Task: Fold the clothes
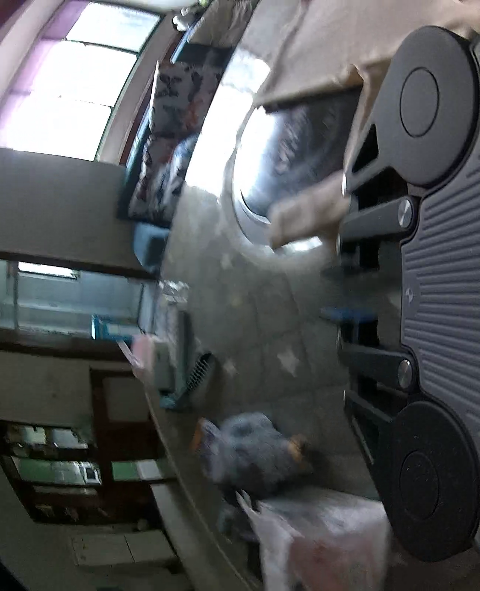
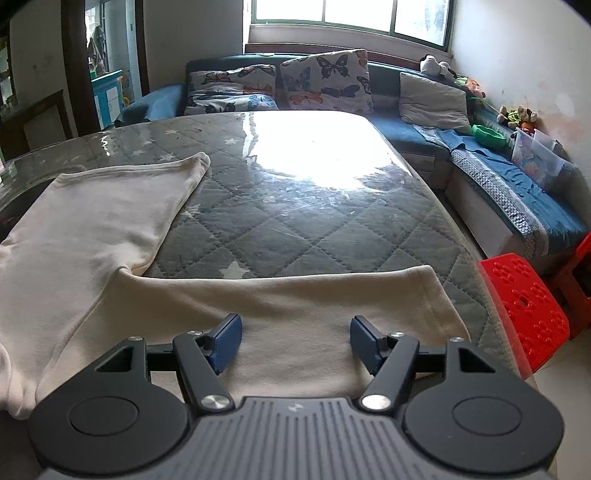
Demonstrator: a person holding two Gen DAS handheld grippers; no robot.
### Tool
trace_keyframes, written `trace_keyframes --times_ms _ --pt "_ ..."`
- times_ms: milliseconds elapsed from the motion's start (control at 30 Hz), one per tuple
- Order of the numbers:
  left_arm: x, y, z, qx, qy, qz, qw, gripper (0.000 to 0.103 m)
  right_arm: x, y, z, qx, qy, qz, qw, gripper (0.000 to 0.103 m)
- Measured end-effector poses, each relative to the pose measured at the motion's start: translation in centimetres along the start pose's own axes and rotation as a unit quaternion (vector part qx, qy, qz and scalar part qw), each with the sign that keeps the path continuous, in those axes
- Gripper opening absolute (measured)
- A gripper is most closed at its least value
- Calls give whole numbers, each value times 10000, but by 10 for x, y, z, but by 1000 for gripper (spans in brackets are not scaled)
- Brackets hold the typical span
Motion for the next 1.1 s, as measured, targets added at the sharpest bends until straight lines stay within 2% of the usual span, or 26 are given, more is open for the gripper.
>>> trace_keyframes --times_ms 33,133,200,333,367,400,433,467,533,567,667,800,900,967,1033,1100 --pt "6 2 5 17 -44 -96 9999 49 0 0 0 0 1 -5 10000 67" --pt "23 12 16 2 -82 -356 9993 54 0 0 0 2 18 -17 10000 68" --pt "28 24 19 -75 -88 -277 9996 55 1 -1 -1 5 25 -22 10000 68" --pt "31 47 15 -430 -414 -415 9974 53 1 -1 0 12 31 -30 10000 68" --pt "30 50 14 -465 -500 -443 9967 50 1 -1 -1 13 37 -36 10000 70" --pt "28 52 13 -477 -589 -459 9961 43 1 -1 -1 16 40 -47 10000 70" --pt "27 53 13 -475 -668 -492 9954 23 2 0 -1 19 41 -54 10000 71" --pt "26 53 13 -445 -728 -558 9948 16 2 0 0 21 42 -56 10000 71" --pt "23 47 16 -297 -779 -614 9946 5 2 0 -1 25 46 -55 10000 71" --pt "21 43 19 -182 -784 -613 9949 5 2 0 -1 26 47 -54 10000 71" --pt "11 20 28 302 -667 -410 9965 4 1 0 -1 21 41 -61 10000 71" --pt "-15 -1 24 506 -545 28 9972 4 1 0 0 20 25 -73 10000 71" --pt "-33 -3 4 219 -447 236 9985 5 1 1 0 22 31 -71 10000 72" --pt "-43 0 -9 19 -331 407 9986 13 1 1 0 22 34 -69 10000 73" --pt "-50 1 -14 -28 -285 699 9971 15 1 1 0 24 26 -78 10000 74" --pt "-51 -2 -12 37 -292 818 9962 15 1 1 0 20 22 -82 10000 74"
Point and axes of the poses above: each gripper's, at about its wrist camera, not at the fingertips, and y roughly the way its jaws point, x to its right, z to its top, the point moved 9 cm from there along y, roughly the way its jaws point, and after that the axes turned 3 degrees about y, right-handed, at the moved point
